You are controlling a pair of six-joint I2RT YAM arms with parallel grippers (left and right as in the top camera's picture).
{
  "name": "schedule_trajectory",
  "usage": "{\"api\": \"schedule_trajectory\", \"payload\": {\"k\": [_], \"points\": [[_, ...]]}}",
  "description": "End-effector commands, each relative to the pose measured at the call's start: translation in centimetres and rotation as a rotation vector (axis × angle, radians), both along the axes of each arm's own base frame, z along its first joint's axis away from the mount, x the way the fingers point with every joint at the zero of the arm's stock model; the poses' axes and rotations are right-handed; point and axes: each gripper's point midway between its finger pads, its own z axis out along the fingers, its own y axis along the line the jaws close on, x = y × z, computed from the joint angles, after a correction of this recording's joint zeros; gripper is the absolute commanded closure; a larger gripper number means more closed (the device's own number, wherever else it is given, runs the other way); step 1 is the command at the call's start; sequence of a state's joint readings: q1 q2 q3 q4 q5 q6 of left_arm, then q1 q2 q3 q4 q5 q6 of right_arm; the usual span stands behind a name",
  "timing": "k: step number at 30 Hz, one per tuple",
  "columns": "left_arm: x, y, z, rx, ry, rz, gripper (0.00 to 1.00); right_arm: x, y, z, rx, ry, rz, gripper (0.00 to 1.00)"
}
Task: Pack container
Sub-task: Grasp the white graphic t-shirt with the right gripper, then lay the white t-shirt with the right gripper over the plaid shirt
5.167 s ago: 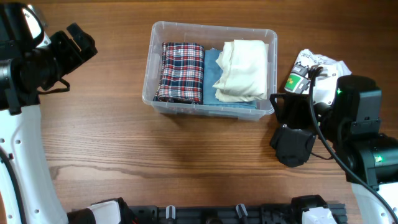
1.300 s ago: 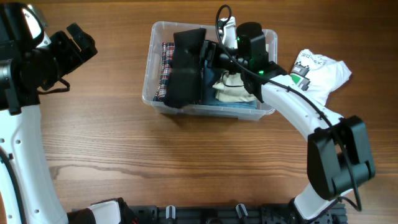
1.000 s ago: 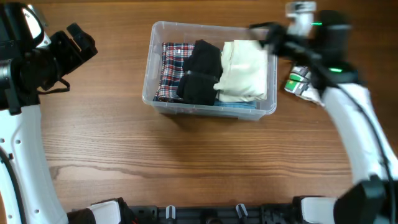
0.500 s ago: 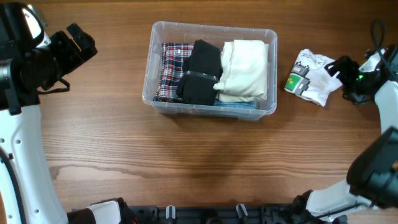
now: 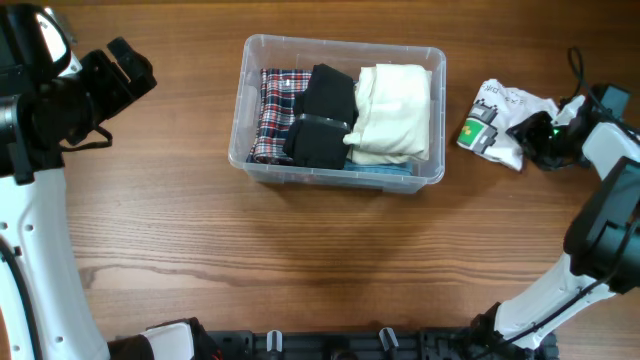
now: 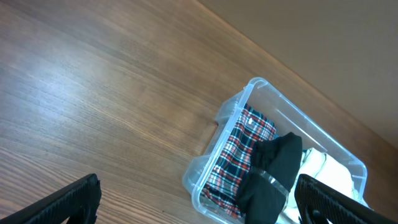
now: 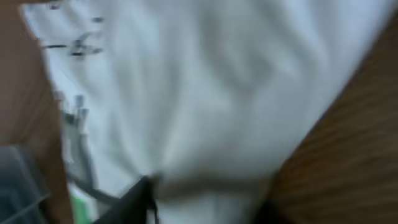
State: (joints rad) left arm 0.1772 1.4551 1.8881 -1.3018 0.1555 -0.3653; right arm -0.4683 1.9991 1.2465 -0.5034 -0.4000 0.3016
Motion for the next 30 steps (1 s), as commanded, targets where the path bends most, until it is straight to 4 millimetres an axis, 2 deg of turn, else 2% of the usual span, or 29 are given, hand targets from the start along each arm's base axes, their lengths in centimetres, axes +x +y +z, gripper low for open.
{"api": "schedule_trajectory", "payload": {"k": [1,2,3,6,7,9,10,11,13,16,18,21,22,24,27,28,30], "points": [[0.1,0.0,0.2,-0.011,-0.008,0.006,0.00,-0.4,1.2,-1.4,-0.011,0.049,0.033,0.79],[0.1,0.0,0.2,-0.011,-0.008,0.006,0.00,-0.5,1.2,-0.6,-0.014,0.042,0.032,0.83],[0.1,0.0,0.2,-0.011,-0.008,0.006,0.00,-0.4,1.2,1.0,-0.026,0.017,0.032,0.84],[0.1,0.0,0.2,-0.011,-0.008,0.006,0.00,-0.2,1.6,8.8,-0.078,-0.130,0.042,0.84],[0.1,0.0,0.2,-0.011,-0.008,0.006,0.00,-0.3,2.9,13.3,-0.078,-0.237,0.074,0.85],[0.1,0.0,0.2,-0.011,-0.008,0.006,0.00,-0.7,5.2,18.5,-0.074,-0.370,0.130,0.88],[0.1,0.0,0.2,-0.011,-0.008,0.006,0.00,-1.3,7.3,22.1,-0.078,-0.469,0.190,0.90],[0.1,0.0,0.2,-0.011,-0.008,0.006,0.00,-2.0,9.2,24.8,-0.087,-0.547,0.247,0.90],[0.1,0.0,0.2,-0.011,-0.008,0.006,0.00,-3.1,12.2,28.8,-0.118,-0.667,0.322,0.90],[0.1,0.0,0.2,-0.011,-0.008,0.006,0.00,-3.8,17.2,32.4,-0.105,-0.801,0.433,0.90],[0.1,0.0,0.2,-0.011,-0.008,0.006,0.00,-3.9,21.1,33.2,-0.037,-0.832,0.498,0.90],[0.1,0.0,0.2,-0.011,-0.008,0.006,0.00,-3.3,27.2,32.6,0.068,-0.839,0.610,0.92],[0.1,0.0,0.2,-0.011,-0.008,0.006,0.00,-2.6,30.1,31.6,0.118,-0.829,0.657,0.92],[0.1,0.0,0.2,-0.011,-0.008,0.006,0.00,-1.4,33.8,29.2,0.199,-0.771,0.675,0.93],[0.1,0.0,0.2,-0.011,-0.008,0.006,0.00,0.3,37.8,25.2,0.288,-0.685,0.678,0.95],[0.0,0.0,0.2,-0.011,-0.008,0.006,0.00,1.1,39.4,23.2,0.319,-0.655,0.679,0.95],[0.1,0.0,0.2,-0.011,-0.008,0.006,0.00,1.7,41.3,20.3,0.372,-0.585,0.659,0.95]]}}
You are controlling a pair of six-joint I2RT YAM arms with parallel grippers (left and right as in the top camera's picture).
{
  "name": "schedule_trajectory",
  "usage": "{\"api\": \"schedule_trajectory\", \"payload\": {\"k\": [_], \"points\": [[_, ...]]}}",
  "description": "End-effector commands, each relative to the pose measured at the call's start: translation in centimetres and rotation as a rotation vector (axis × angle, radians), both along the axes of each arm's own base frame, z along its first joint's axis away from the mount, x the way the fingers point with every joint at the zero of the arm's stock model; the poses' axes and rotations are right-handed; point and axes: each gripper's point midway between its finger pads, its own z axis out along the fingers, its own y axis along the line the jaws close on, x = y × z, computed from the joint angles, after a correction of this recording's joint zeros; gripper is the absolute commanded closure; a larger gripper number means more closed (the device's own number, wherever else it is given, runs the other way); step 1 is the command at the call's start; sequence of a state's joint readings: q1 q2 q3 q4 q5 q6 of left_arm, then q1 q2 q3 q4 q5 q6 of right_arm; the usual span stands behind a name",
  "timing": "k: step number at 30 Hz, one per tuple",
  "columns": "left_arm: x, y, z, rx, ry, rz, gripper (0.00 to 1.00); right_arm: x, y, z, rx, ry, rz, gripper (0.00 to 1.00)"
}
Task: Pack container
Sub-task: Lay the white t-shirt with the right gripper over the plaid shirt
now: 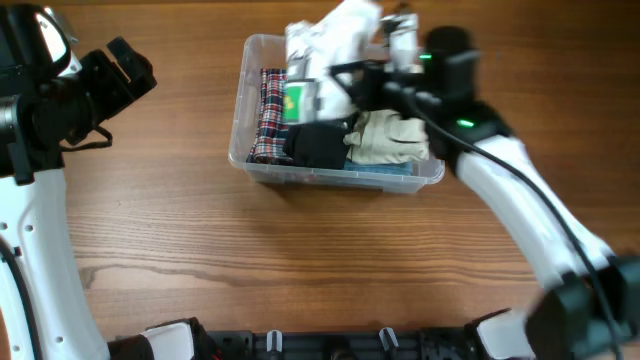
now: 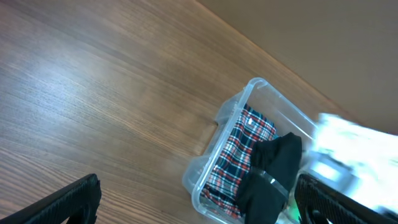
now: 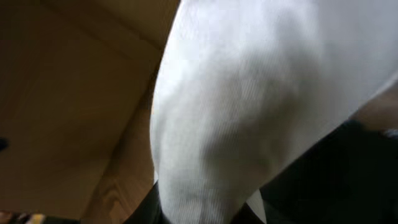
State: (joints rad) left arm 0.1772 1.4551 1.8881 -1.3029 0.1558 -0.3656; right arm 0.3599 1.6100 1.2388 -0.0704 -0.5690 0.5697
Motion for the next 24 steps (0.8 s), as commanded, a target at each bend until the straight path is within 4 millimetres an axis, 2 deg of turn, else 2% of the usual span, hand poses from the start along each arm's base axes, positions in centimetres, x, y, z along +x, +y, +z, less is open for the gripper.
{"api": "schedule_trajectory", "payload": {"k": [1,2,3,4,5,8,13,15,17,19,21,23,24], "points": [[0.1,0.0,0.2,-0.011,-0.009,0.006,0.00,0.8,3.8,-5.5,0.079,0.206,0.002,0.95],[0.1,0.0,0.2,-0.011,-0.009,0.006,0.00,0.7,4.8,-7.0,0.075,0.233,0.013,0.95],[0.1,0.0,0.2,-0.011,-0.009,0.006,0.00,0.6,5.7,-8.5,0.066,0.255,0.028,0.84],[0.1,0.0,0.2,-0.011,-0.009,0.006,0.00,0.3,6.3,-9.8,0.053,0.277,0.040,0.67],[0.1,0.0,0.2,-0.011,-0.009,0.006,0.00,0.0,6.6,-10.9,0.030,0.282,0.059,0.57],[0.1,0.0,0.2,-0.011,-0.009,0.006,0.00,-0.3,6.1,-11.8,-0.022,0.255,0.102,0.48],[0.1,0.0,0.2,-0.011,-0.009,0.006,0.00,0.1,1.4,-11.1,-0.107,0.245,0.051,0.50],[0.1,0.0,0.2,-0.011,-0.009,0.006,0.00,0.5,-1.0,-10.0,-0.121,0.246,0.002,0.60],[0.1,0.0,0.2,-0.011,-0.009,0.006,0.00,0.3,-2.2,-8.4,-0.123,0.229,-0.018,0.64],[0.1,0.0,0.2,-0.011,-0.009,0.006,0.00,-0.2,-2.2,-6.5,-0.121,0.180,-0.006,0.64],[0.1,0.0,0.2,-0.011,-0.009,0.006,0.00,-1.0,-1.3,-4.3,-0.116,0.108,0.025,0.66],[0.1,0.0,0.2,-0.011,-0.009,0.006,0.00,-1.2,0.2,-2.4,-0.112,0.011,0.054,0.72],[0.1,0.0,0.2,-0.011,-0.009,0.006,0.00,-1.1,1.1,-1.7,-0.105,-0.033,0.058,0.80]]}}
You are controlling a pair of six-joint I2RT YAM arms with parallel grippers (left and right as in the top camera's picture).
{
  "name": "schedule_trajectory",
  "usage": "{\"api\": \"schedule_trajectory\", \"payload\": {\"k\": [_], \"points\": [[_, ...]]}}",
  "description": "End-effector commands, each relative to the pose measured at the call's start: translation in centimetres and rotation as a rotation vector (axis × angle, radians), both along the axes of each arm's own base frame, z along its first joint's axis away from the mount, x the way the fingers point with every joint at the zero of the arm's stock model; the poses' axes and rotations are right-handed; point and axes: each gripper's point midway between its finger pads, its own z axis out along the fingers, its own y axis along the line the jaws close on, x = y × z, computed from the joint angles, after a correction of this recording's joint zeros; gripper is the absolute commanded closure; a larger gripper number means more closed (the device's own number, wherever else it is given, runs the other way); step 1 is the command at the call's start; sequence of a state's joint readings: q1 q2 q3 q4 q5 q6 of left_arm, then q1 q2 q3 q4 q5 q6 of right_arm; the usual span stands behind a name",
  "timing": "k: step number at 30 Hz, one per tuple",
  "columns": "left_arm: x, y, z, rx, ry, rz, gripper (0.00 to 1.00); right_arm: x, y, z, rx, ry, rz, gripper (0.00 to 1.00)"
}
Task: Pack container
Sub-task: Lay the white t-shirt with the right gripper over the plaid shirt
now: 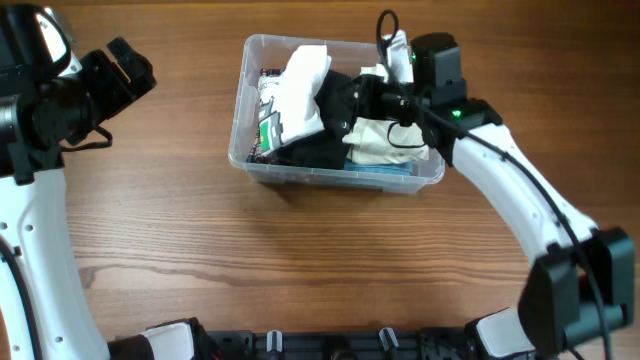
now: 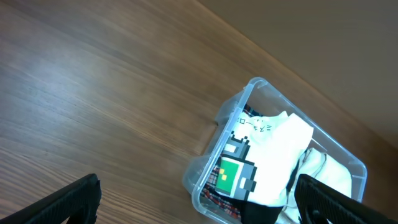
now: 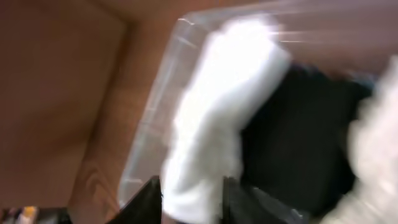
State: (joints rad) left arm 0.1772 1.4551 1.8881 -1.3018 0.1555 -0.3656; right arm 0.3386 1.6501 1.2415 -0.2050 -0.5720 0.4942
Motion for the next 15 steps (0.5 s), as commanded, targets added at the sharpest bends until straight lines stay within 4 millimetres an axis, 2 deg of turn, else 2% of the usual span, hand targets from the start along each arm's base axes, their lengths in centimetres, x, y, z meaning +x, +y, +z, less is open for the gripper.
{"api": "schedule_trajectory", "payload": {"k": [1,2,4,6,8,10,12,13,15], "points": [[0.1,0.0,0.2,-0.011,-0.008,0.006,0.00,-0.6,3.1,2.9,-0.003,-0.167,0.053,0.85],[0.1,0.0,0.2,-0.011,-0.008,0.006,0.00,-0.4,4.1,3.1,-0.004,-0.196,0.054,0.91],[0.1,0.0,0.2,-0.011,-0.008,0.006,0.00,-0.1,5.6,2.2,-0.021,-0.218,0.046,0.93],[0.1,0.0,0.2,-0.011,-0.008,0.006,0.00,0.4,6.5,-0.3,-0.064,-0.198,0.028,0.94],[0.1,0.0,0.2,-0.011,-0.008,0.006,0.00,1.2,6.3,-5.6,-0.168,-0.117,-0.020,0.95],[0.1,0.0,0.2,-0.011,-0.008,0.006,0.00,1.0,5.6,-11.9,-0.259,0.016,-0.029,0.96],[0.1,0.0,0.2,-0.011,-0.008,0.006,0.00,-0.7,6.0,-15.1,-0.247,0.132,0.048,0.96],[0.1,0.0,0.2,-0.011,-0.008,0.006,0.00,-2.0,6.5,-15.7,-0.220,0.184,0.103,0.96],[0.1,0.0,0.2,-0.011,-0.008,0.006,0.00,-2.5,6.9,-14.4,-0.195,0.178,0.136,0.96]]}}
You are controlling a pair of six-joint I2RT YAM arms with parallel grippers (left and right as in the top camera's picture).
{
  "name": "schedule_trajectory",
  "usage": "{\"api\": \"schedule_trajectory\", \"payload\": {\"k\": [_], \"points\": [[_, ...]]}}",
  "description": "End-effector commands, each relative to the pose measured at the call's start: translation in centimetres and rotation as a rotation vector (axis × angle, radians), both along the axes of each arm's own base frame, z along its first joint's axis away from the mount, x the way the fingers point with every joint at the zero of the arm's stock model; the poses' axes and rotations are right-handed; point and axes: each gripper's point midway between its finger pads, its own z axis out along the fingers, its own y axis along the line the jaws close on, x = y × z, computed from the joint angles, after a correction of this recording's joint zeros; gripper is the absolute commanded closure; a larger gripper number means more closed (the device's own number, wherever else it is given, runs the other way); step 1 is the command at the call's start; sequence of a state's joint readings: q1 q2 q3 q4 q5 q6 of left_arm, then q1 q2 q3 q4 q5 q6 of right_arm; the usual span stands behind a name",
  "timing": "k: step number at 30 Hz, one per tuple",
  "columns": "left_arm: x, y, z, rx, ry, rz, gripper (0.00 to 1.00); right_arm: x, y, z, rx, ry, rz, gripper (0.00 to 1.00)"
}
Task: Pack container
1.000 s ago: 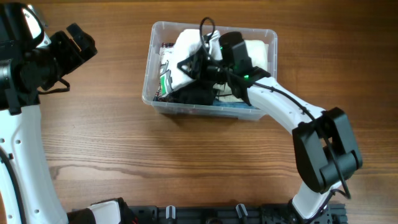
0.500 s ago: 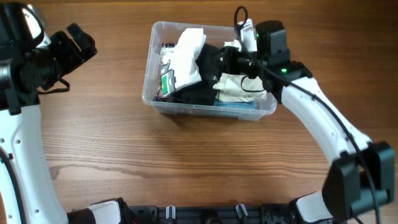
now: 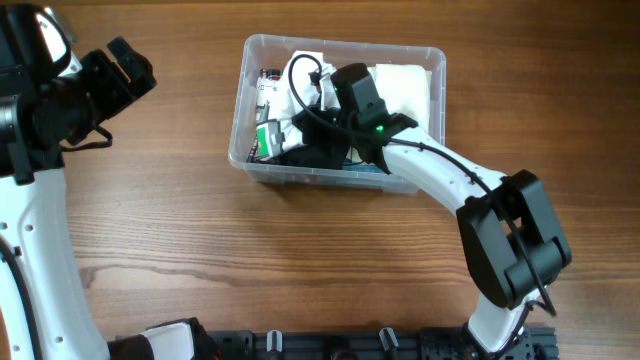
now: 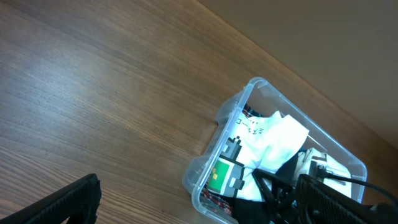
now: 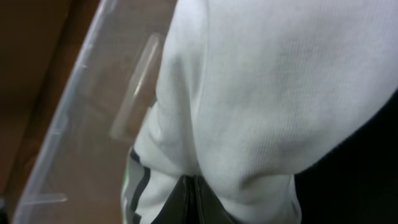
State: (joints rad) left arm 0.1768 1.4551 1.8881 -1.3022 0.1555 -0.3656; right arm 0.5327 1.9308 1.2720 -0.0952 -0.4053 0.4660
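Note:
A clear plastic container holds a plaid cloth, a black garment and a cream garment. A white printed shirt with a green patch lies crumpled over the container's left half. My right gripper reaches into the container and is shut on that shirt; its dark fingertips pinch a fold. My left gripper stays far left of the container, open and holding nothing. The left wrist view shows the container and shirt from afar.
The wooden table surrounds the container on all sides. My right arm stretches from the lower right across the container's front right corner. A dark rail runs along the table's front edge.
My right gripper has moved further left and lower inside the container, and the white shirt now sits more bunched over the left half. The left arm has not moved.
The white shirt first lay on the table right of the container with my right gripper at it. Then it hung in that gripper above the container. Then it was down in the container's left part, where it is now pressed lower.

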Motion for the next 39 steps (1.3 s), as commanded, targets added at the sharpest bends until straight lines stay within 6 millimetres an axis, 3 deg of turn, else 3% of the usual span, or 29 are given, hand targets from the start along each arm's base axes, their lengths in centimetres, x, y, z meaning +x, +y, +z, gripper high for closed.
{"api": "schedule_trajectory", "payload": {"k": [1,3,5,8,11,14,15,17,20,25,28,39], "points": [[0.1,0.0,0.2,-0.011,-0.008,0.006,0.00,-2.2,-0.7,-2.4,-0.023,0.103,0.050,0.96],[0.1,0.0,0.2,-0.011,-0.008,0.006,0.00,-2.2,-0.7,1.8,-0.004,-0.010,0.087,0.92],[0.1,0.0,0.2,-0.011,-0.008,0.006,0.00,-2.2,-1.3,6.8,0.006,-0.147,0.091,0.79],[0.1,0.0,0.2,-0.011,-0.008,0.006,0.00,-2.7,-5.3,17.1,-0.060,-0.450,-0.021,0.48],[0.1,0.0,0.2,-0.011,-0.008,0.006,0.00,-4.7,-9.3,23.2,-0.161,-0.655,-0.087,0.31],[0.1,0.0,0.2,-0.011,-0.008,0.006,0.00,-7.5,-13.2,27.3,-0.263,-0.793,-0.144,0.15],[0.1,0.0,0.2,-0.011,-0.008,0.006,0.00,-8.4,-14.4,28.2,-0.287,-0.814,-0.168,0.03],[0.1,0.0,0.2,-0.011,-0.008,0.006,0.00,-10.7,-16.8,29.5,-0.313,-0.827,-0.224,0.00],[0.1,0.0,0.2,-0.011,-0.008,0.006,0.00,-14.7,-18.7,29.5,-0.307,-0.800,-0.201,0.00],[0.1,0.0,0.2,-0.011,-0.008,0.006,0.00,-20.1,-20.4,25.7,-0.316,-0.624,-0.119,0.00],[0.1,0.0,0.2,-0.011,-0.008,0.006,0.00,-21.0,-21.5,25.1,-0.384,-0.639,-0.099,0.00],[0.1,0.0,0.2,-0.011,-0.008,0.006,0.00,-19.3,-26.2,25.8,-0.524,-0.643,-0.370,0.00]]}}
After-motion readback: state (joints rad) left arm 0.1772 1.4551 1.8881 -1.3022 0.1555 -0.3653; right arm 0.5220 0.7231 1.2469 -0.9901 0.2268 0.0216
